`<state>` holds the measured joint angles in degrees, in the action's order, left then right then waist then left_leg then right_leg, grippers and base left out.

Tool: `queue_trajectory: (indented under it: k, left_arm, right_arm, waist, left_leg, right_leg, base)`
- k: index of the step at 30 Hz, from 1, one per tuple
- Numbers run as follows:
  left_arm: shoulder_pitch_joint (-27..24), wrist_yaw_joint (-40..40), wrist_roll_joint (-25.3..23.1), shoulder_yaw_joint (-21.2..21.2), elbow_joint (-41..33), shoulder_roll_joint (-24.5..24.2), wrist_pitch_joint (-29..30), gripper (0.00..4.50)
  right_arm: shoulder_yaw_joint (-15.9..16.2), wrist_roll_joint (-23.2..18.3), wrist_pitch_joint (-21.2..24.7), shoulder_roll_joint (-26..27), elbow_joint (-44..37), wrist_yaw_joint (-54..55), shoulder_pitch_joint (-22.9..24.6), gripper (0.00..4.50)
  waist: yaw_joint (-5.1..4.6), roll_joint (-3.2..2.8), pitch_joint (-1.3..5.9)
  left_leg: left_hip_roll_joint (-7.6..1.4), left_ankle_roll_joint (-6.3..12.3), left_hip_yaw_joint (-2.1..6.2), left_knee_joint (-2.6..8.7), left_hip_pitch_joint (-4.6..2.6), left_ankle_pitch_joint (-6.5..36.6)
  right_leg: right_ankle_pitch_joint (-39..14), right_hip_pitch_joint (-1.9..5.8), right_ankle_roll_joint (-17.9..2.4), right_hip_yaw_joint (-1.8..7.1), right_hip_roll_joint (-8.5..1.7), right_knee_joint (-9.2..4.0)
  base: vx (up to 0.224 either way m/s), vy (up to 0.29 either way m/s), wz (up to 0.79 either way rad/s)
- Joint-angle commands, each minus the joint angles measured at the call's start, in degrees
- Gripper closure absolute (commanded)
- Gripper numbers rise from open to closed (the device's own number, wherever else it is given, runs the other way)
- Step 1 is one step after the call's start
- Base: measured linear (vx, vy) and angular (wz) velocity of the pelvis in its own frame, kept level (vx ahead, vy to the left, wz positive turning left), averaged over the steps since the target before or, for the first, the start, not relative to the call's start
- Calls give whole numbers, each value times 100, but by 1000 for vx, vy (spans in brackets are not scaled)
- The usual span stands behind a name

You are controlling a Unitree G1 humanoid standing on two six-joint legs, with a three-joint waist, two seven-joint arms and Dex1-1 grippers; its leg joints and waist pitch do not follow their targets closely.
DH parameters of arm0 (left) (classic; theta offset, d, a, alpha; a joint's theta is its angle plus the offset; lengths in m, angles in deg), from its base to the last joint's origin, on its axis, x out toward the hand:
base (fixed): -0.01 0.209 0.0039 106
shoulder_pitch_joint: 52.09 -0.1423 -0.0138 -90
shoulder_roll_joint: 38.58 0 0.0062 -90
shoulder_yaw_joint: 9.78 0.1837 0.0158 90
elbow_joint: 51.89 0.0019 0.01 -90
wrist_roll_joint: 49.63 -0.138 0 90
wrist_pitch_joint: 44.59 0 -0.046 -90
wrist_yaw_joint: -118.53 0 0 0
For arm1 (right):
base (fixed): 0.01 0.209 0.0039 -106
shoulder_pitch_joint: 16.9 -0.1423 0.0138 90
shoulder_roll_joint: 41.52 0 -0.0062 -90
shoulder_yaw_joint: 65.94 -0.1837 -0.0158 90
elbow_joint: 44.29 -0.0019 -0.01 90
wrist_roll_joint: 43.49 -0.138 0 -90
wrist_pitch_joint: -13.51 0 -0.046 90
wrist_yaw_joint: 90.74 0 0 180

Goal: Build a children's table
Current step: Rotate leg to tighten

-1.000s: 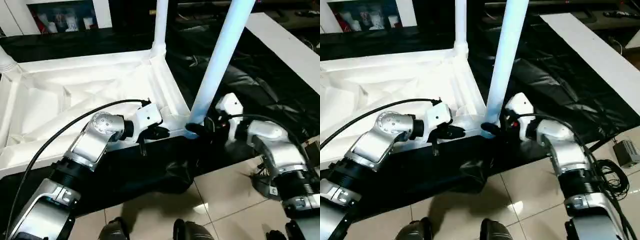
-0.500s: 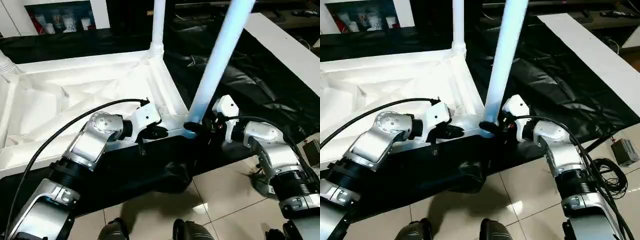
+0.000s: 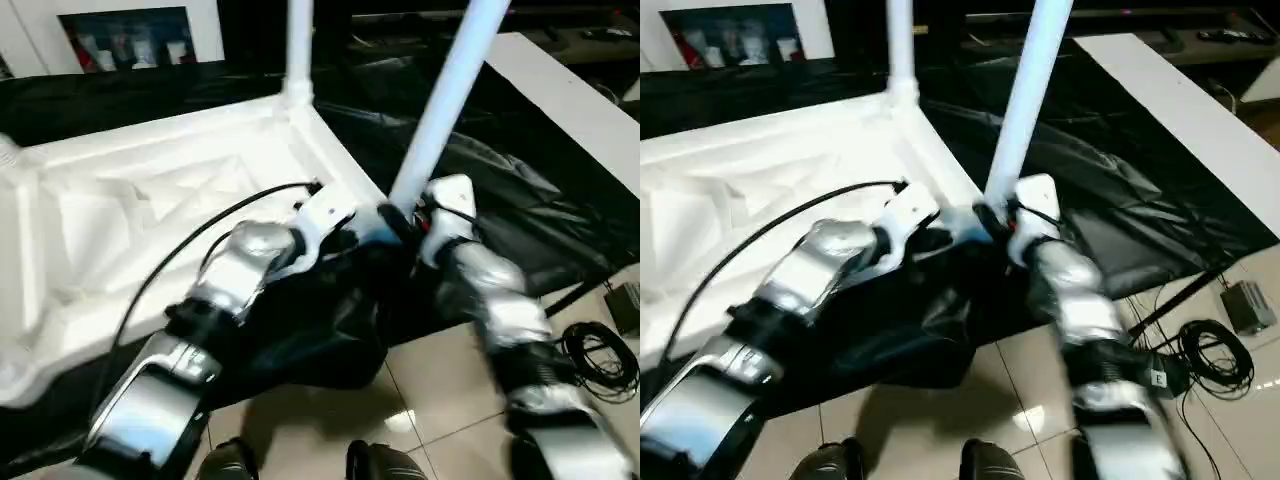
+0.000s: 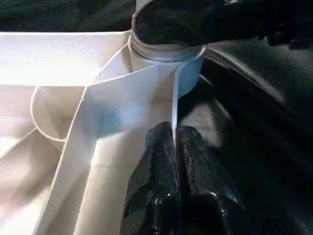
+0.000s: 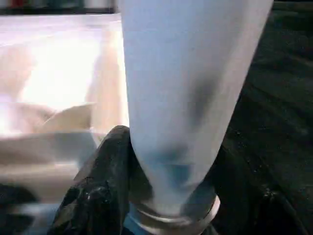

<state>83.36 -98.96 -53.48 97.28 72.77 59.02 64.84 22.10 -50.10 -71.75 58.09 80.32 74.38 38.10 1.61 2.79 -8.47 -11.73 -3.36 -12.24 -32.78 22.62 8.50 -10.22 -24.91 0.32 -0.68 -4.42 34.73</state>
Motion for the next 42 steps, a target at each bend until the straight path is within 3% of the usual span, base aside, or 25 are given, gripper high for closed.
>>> queue_trajectory:
  k: [1, 6, 8, 10, 15, 16, 17, 20, 21, 22, 24, 26, 28, 29, 30, 34, 37, 38, 39, 42]
  left_arm:
    - [-7, 457, -241, -69, 362, -46, 30, 450]
    - [-16, 236, -283, 19, 378, -9, -288, 450]
    - [-18, 210, -268, 45, 390, 3, -360, 450]
    - [-18, 156, -243, 77, 418, 1, -427, 450]
    - [6, 67, -230, 85, 507, -52, -579, 450]
    - [20, 127, -175, -27, 523, -40, -706, 450]
    - [24, 156, -146, -81, 526, -33, -757, 450]
    - [-9, 110, -7, -224, 370, -77, -799, 450]
    - [-52, 21, 153, -343, 190, -89, -738, 450]
    - [-159, -228, 484, -549, -218, -119, -589, 423]
    - [-224, -426, 672, -634, -453, -142, -435, 396]
    - [-356, -614, 869, -726, -937, -243, -79, 379]
    - [-563, -815, 1048, -825, -1570, -528, 369, 362]
    - [-563, -815, 1048, -825, -1570, -528, 369, 353]
    - [-676, -936, 1112, -867, -1854, -720, 518, 353]
    - [-1023, -1380, 1279, -868, -2635, -1255, 951, 320]
    - [-1381, -1753, 1263, -703, -3165, -1718, 1098, 290]
    - [-1646, -1910, 1323, -649, -3527, -1962, 1223, 280]
    - [-1916, -1964, 1399, -634, -3901, -2146, 1421, 280]
    - [-2219, -1868, 1376, -633, -4241, -2282, 1627, 250]
  right_arm:
    - [-31, 80, 160, 131, 294, 316, 116, 250]
    - [-12, -19, -210, 199, -26, -139, 192, 250]
    - [-11, -107, -309, 195, -187, -220, 272, 196]
    - [41, -106, -377, 119, -455, -297, 397, 181]
    - [208, 101, 22, -91, -1201, -134, 737, 143]
    - [284, 102, 271, -249, -1580, -319, 929, 143]
    - [309, 86, 369, -315, -1744, -415, 1013, 143]
    - [386, -103, 697, -603, -2417, -881, 1346, 143]
    - [402, -236, 776, -720, -2679, -1098, 1472, 143]
    - [420, -417, 846, -876, -3031, -1390, 1642, 140]
    - [422, -469, 825, -900, -3122, -1475, 1679, 138]
    - [425, -549, 798, -859, -3136, -1554, 1654, 138]
    - [522, -471, 704, -748, -2924, -1533, 1483, 138]
    - [522, -471, 704, -748, -2924, -1533, 1483, 138]
    - [539, -463, 754, -681, -2845, -1466, 1391, 138]
    - [572, -467, 813, -529, -2602, -1454, 1167, 138]
    - [626, -452, 795, -442, -2445, -1481, 1032, 138]
    - [637, -465, 739, -369, -2286, -1488, 918, 138]
    - [639, -452, 646, -289, -2073, -1475, 779, 138]
    - [627, -437, 530, -185, -1748, -1458, 575, 138]
  waist:
    - [-29, -23, 404]
    - [-8, 16, 440]
    - [19, 10, 453]
    - [28, -12, 457]
    - [12, -52, 482]
    - [29, -102, 499]
    - [27, -75, 489]
    - [53, -84, 517]
    - [48, -76, 523]
    - [57, -75, 519]
    - [49, -70, 547]
    - [41, -81, 585]
    - [40, -38, 565]
    - [43, -60, 568]
    - [29, -7, 555]
    - [27, -34, 540]
    - [35, -42, 544]
    - [56, -32, 548]
    - [43, -40, 564]
    - [36, -56, 539]
  left_leg:
    - [-74, -22, 88, 389, -157, 1757]
    - [-75, 198, 56, 355, -142, 1444]
    - [-83, 278, 41, 343, -150, 1276]
    - [-78, 303, 55, 356, -116, 1210]
    - [-77, 178, 73, 368, -128, 1330]
    - [-77, 158, 78, 366, -141, 1337]
    - [-75, 164, 74, 368, -127, 1349]
    - [-73, 257, 77, 350, -114, 1277]
    - [-69, 265, 79, 343, -103, 1238]
    - [-66, 307, 77, 339, -94, 1237]
    - [-70, 386, 74, 320, -76, 1058]
    - [-92, 529, 60, 273, -77, 687]
    - [-91, 623, 40, 266, -81, 607]
    - [-106, 609, 58, 274, -81, 600]
    - [-97, 599, 24, 265, -111, 679]
    - [-118, 396, 43, 301, -131, 744]
    - [-115, 346, 44, 304, -135, 633]
    - [-121, 319, 37, 298, -167, 645]
    - [-128, 302, 53, 298, -145, 621]
    - [-118, 217, 37, 308, -151, 690]
  right_leg:
    - [-1631, 189, -919, 152, -201, -498]
    - [-1181, 228, -997, 157, -206, -464]
    - [-919, 235, -1092, 163, -197, -440]
    - [-815, 275, -1118, 149, -194, -429]
    - [-1027, 288, -1114, 145, -193, -446]
    - [-986, 296, -1131, 146, -192, -445]
    - [-965, 303, -1103, 147, -183, -457]
    - [-713, 339, -1142, 148, -189, -432]
    - [-694, 346, -1151, 148, -197, -423]
    - [-713, 369, -1183, 148, -207, -427]
    - [-518, 373, -1292, 150, -215, -386]
    - [104, 362, -1543, 153, -197, -302]
    - [225, 340, -1619, 141, -175, -286]
    - [172, 351, -1634, 134, -200, -261]
    - [-24, 315, -1586, 141, -172, -302]
    - [-532, 291, -1406, 143, -187, -302]
    - [-378, 284, -1346, 146, -180, -266]
    - [-359, 268, -1330, 148, -181, -261]
    - [-311, 295, -1355, 147, -206, -229]
    - [-398, 271, -1310, 154, -185, -254]
  base:
    - [0, 0, 0]
    - [0, 0, 0]
    - [0, 0, 0]
    - [0, 0, 0]
    - [0, 0, 0]
    - [0, 0, 0]
    - [0, 0, 0]
    - [0, 0, 0]
    - [0, 0, 0]
    - [0, 0, 0]
    - [0, 0, 0]
    - [0, 0, 0]
    - [0, 0, 0]
    - [0, 0, 0]
    - [0, 0, 0]
    - [0, 0, 0]
    - [0, 0, 0]
    - [0, 0, 0]
    - [0, 0, 0]
    - [0, 0, 0]
